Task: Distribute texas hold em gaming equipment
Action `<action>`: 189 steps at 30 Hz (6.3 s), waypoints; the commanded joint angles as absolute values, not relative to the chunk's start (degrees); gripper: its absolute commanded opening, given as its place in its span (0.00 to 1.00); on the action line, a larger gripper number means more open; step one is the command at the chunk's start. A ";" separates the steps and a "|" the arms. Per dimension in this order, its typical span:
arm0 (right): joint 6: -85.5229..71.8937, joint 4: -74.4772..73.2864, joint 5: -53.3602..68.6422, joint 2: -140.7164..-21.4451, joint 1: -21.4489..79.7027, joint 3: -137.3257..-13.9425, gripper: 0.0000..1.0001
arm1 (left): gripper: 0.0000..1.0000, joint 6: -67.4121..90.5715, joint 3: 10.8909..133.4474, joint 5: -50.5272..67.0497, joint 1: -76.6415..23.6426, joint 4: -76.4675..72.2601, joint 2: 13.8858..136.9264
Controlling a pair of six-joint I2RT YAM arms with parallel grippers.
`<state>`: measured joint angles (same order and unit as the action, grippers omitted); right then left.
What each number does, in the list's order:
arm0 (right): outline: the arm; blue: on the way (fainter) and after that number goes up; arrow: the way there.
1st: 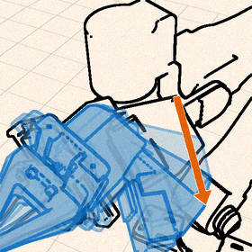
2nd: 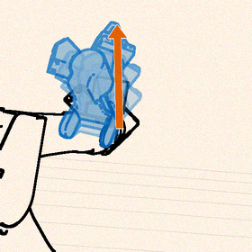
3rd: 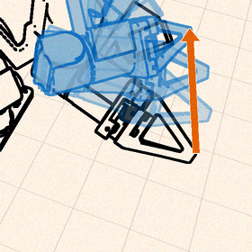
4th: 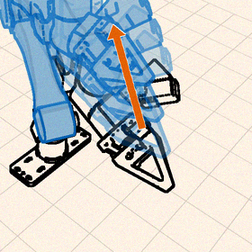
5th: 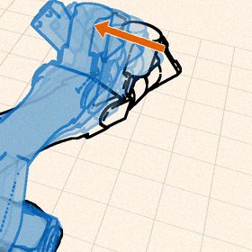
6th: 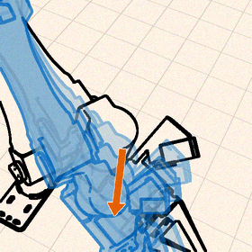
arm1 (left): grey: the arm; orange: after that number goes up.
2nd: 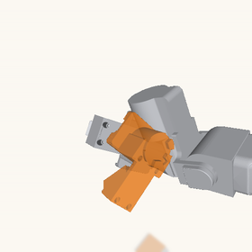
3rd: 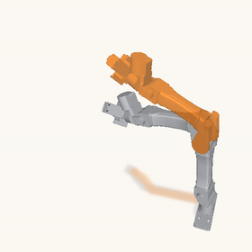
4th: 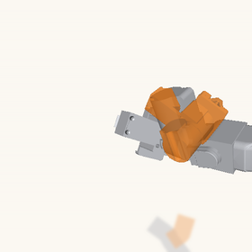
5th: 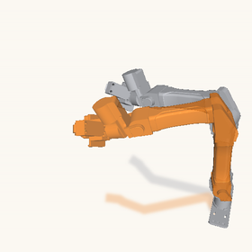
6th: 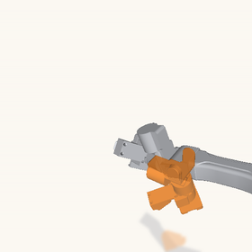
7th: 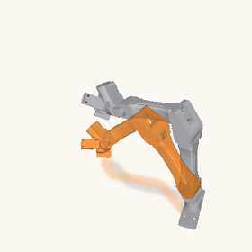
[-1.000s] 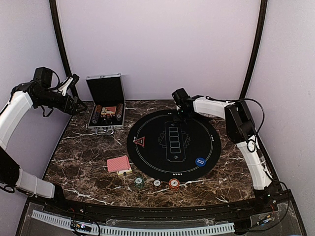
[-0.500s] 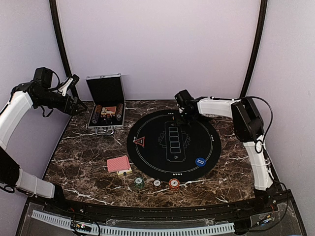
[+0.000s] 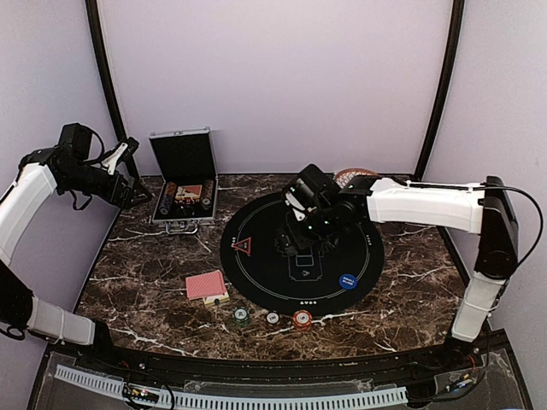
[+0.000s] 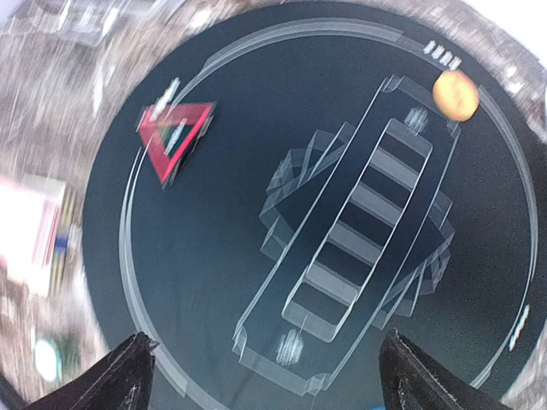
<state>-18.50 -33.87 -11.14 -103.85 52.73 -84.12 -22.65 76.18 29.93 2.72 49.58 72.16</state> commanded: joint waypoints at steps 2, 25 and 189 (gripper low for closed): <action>-19.08 -44.64 -10.15 -98.20 60.19 -79.55 0.97 | 0.99 -24.65 74.89 32.05 2.49 51.90 69.44; -18.39 -48.40 -5.37 -98.22 73.65 -72.96 0.98 | 0.99 -25.57 74.11 32.19 2.45 54.02 68.03; -13.49 -43.37 -14.40 -131.34 34.13 -115.96 0.80 | 0.99 -26.50 76.64 32.09 2.38 54.92 69.15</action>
